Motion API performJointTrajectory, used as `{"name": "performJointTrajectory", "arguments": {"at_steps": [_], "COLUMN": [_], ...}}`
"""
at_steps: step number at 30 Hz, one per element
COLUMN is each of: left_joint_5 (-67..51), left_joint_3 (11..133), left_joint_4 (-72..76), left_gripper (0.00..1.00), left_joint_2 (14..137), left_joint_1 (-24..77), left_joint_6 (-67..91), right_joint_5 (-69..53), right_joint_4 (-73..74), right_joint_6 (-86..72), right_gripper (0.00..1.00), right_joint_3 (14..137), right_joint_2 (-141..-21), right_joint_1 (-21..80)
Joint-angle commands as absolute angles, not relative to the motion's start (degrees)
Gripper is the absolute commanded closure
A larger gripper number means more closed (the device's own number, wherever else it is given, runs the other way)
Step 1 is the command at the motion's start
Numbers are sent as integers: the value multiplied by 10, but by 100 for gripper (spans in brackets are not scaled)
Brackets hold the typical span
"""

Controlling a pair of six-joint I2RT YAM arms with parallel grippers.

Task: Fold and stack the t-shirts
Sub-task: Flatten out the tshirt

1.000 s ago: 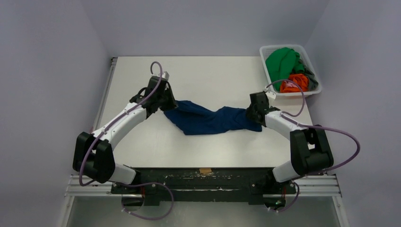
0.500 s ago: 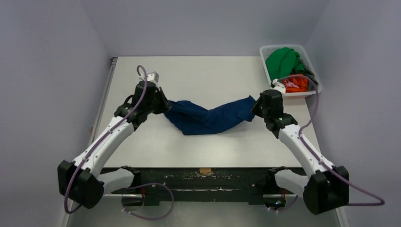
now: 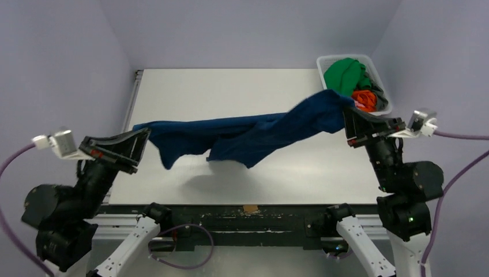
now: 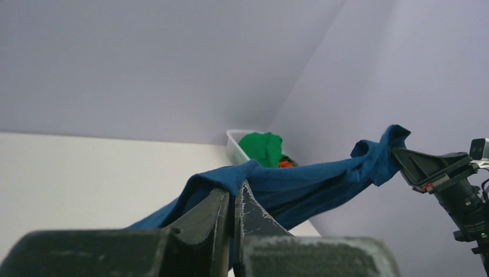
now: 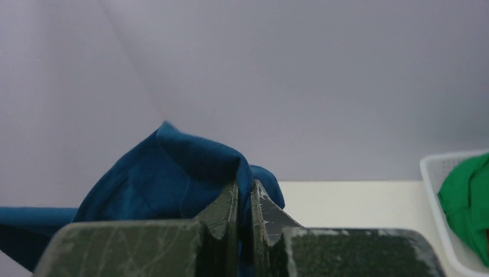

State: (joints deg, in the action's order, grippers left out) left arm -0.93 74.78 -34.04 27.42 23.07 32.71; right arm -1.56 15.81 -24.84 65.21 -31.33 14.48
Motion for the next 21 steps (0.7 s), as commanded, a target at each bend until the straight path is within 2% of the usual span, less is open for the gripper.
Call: {"name": "performJointTrajectory", "arguments": {"at_steps": [1,9,21], "left_joint_5": [-7,-16,-69], "left_joint_3": [798,849,967], "left_joint_4": [-369,-382,-402], "left_gripper": [100,100,100], "left_joint_2": [245,257,267], "left_joint_1": [232,232,232], "left_joint_6": [290,284,273], "right_joint_5": [-65,-86,-175], "right_joint_4": [113,136,202], "right_joint_6": [-195,-194,-214], "right_gripper": [100,100,100], "right_joint_3": [671,725,948], "right_joint_2": [-280,-299,-358], "right_joint_1": [144,144,144]}}
